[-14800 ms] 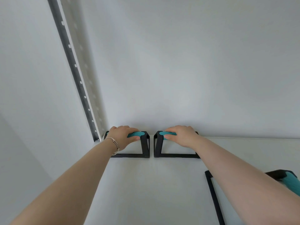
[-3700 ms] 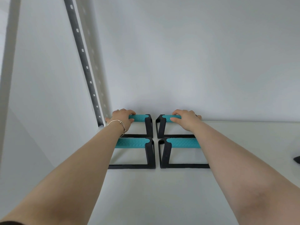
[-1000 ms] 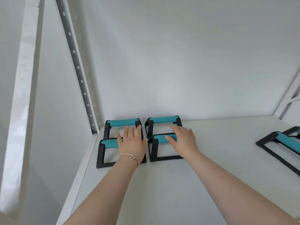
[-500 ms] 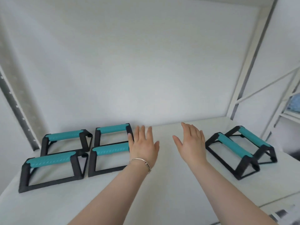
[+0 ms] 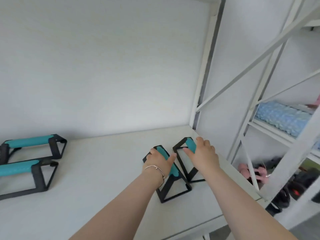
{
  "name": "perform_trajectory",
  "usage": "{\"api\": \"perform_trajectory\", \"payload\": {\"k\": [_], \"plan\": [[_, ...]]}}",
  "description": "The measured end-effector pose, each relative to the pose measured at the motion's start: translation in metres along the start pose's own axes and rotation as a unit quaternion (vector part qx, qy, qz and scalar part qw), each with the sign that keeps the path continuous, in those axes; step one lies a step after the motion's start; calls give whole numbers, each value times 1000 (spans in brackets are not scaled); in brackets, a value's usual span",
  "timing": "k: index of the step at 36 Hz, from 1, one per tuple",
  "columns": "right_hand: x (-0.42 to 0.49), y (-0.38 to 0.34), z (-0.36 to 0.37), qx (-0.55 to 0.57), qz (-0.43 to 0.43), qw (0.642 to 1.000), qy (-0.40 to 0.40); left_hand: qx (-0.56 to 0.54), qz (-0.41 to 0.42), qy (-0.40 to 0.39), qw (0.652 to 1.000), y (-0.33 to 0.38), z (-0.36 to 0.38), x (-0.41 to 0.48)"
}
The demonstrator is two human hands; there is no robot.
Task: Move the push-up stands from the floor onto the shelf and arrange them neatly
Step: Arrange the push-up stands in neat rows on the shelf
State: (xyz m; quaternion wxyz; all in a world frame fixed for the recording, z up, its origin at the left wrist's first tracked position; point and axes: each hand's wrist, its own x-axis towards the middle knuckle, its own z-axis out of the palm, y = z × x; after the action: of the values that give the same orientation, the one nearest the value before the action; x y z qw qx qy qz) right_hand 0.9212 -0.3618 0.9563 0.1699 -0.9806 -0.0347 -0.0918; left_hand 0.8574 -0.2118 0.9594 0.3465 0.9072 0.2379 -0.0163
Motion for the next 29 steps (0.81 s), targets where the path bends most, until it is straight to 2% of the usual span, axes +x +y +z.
{"api": "perform_trajectory", "payload": {"k": [4, 10, 14, 18, 22, 29], "plan": [[9, 8, 9, 54, 3, 997, -56, -66, -32, -1, 997, 5, 17, 3], [25, 18, 14, 60, 20, 991, -116, -120, -67, 6, 991, 9, 23, 5], [37, 20, 10, 116, 42, 977, -173, -156, -46, 3, 987, -3, 18, 3], [38, 18, 14, 118, 24, 973, -196, -121, -21, -12, 992, -27, 0, 3], [30, 6, 17, 97, -12, 972, -212, -163, -10, -53, 985, -54, -31, 0], [-9, -43, 15, 64, -107, 957, -262, -16, 65, -28, 997, -123, -106, -20]]}}
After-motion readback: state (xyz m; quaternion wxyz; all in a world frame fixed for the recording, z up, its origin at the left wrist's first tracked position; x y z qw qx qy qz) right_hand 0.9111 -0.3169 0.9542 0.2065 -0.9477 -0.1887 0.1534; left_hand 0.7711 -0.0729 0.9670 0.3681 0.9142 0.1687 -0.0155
